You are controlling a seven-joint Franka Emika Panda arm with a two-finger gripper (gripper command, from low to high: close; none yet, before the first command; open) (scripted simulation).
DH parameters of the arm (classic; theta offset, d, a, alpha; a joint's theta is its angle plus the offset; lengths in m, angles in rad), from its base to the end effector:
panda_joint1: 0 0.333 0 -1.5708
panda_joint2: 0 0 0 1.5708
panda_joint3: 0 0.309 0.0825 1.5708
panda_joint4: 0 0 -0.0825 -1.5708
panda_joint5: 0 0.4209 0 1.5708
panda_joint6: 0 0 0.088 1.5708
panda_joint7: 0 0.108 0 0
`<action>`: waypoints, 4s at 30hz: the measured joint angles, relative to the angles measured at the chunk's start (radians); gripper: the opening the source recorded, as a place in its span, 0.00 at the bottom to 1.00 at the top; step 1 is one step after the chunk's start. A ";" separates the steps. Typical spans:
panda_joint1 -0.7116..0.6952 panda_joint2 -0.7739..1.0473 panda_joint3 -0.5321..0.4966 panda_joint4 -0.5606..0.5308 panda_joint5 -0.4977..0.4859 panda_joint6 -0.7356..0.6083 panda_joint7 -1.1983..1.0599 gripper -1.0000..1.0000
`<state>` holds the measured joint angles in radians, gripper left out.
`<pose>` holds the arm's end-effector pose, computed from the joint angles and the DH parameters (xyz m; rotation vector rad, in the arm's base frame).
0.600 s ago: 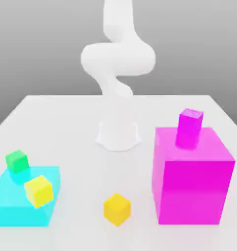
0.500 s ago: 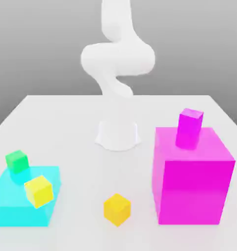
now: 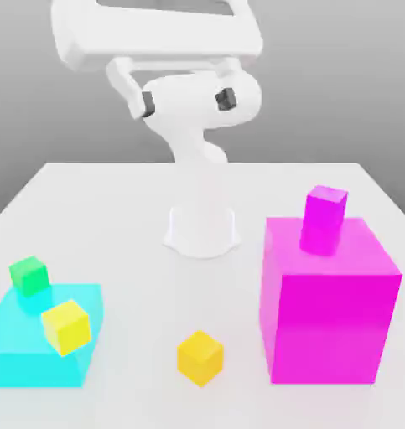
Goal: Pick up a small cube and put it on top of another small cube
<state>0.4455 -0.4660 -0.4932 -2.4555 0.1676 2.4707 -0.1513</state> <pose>0.4882 -0.0308 0.4684 -2.7652 0.0105 -0.6287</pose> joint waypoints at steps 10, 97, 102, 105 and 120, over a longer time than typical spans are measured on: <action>0.185 0.206 -0.158 -0.073 0.113 0.075 -0.481 0.50; -0.123 0.484 -0.059 -0.248 0.075 -0.112 -2.563 0.00; -0.228 0.386 -0.101 -0.246 -0.067 -0.111 -2.651 0.00; -0.289 0.321 -0.136 -0.243 -0.170 -0.103 -2.684 0.00; -0.424 0.243 -0.409 -0.238 -0.477 0.060 -2.739 1.00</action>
